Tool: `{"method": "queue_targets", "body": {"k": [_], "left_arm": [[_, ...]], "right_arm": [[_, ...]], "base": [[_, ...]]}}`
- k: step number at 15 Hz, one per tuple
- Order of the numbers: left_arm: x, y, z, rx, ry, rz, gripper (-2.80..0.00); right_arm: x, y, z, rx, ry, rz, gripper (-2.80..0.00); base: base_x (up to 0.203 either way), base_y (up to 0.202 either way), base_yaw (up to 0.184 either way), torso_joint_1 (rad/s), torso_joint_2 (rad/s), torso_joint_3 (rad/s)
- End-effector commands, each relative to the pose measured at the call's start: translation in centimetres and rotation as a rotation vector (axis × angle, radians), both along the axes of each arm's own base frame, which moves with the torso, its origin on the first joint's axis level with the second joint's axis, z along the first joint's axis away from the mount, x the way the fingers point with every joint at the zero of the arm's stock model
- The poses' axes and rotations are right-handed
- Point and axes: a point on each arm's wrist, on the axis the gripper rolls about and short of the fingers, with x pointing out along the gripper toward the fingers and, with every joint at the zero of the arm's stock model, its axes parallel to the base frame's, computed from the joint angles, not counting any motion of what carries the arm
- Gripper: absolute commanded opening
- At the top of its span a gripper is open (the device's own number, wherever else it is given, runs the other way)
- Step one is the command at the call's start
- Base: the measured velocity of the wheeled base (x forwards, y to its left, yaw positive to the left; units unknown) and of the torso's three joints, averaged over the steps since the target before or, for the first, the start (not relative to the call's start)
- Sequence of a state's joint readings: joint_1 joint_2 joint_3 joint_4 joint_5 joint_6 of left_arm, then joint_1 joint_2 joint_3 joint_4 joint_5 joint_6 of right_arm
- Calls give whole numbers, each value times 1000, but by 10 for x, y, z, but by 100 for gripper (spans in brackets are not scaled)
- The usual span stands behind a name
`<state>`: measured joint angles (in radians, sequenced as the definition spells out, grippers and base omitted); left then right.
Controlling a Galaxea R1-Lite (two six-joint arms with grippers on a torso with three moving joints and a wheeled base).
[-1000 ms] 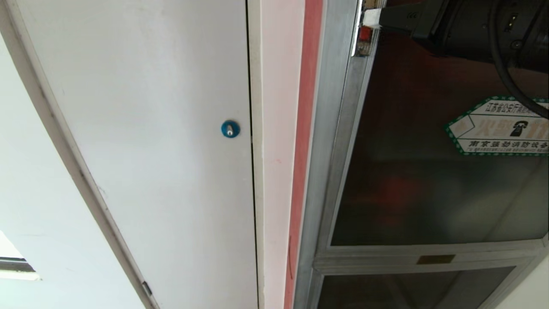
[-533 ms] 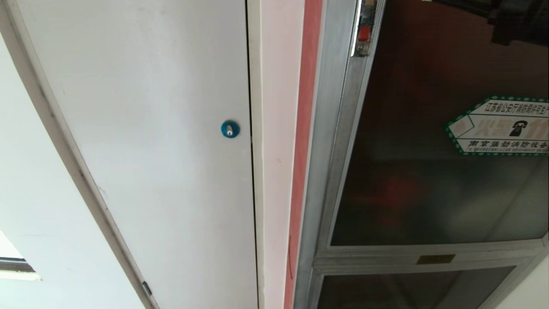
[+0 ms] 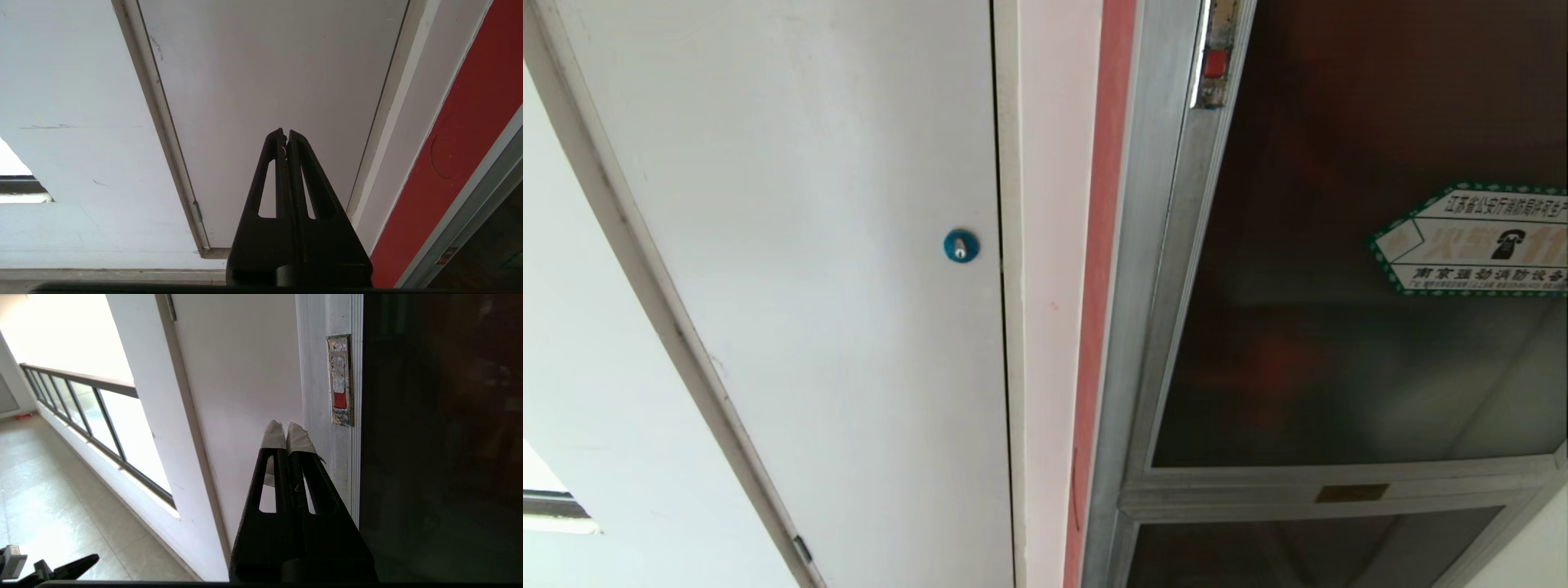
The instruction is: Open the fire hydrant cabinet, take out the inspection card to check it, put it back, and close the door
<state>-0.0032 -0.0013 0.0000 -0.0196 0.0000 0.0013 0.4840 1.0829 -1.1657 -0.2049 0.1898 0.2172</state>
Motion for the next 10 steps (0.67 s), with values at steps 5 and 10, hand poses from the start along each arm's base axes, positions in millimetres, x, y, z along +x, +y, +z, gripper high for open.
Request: {"method": "queue_targets", "body": {"k": [5,10], "left_arm": [[1,0,-3,0,12,0,-280],[1,0,-3,0,12,0,-280]], "right_arm": [[-56,-38,-4,50,-106,-125,-280],[-110,-58,-24,84,-183,-294,-280]], "base": [[0,0,0,0,0,0],[0,0,0,0,0,0]]}}
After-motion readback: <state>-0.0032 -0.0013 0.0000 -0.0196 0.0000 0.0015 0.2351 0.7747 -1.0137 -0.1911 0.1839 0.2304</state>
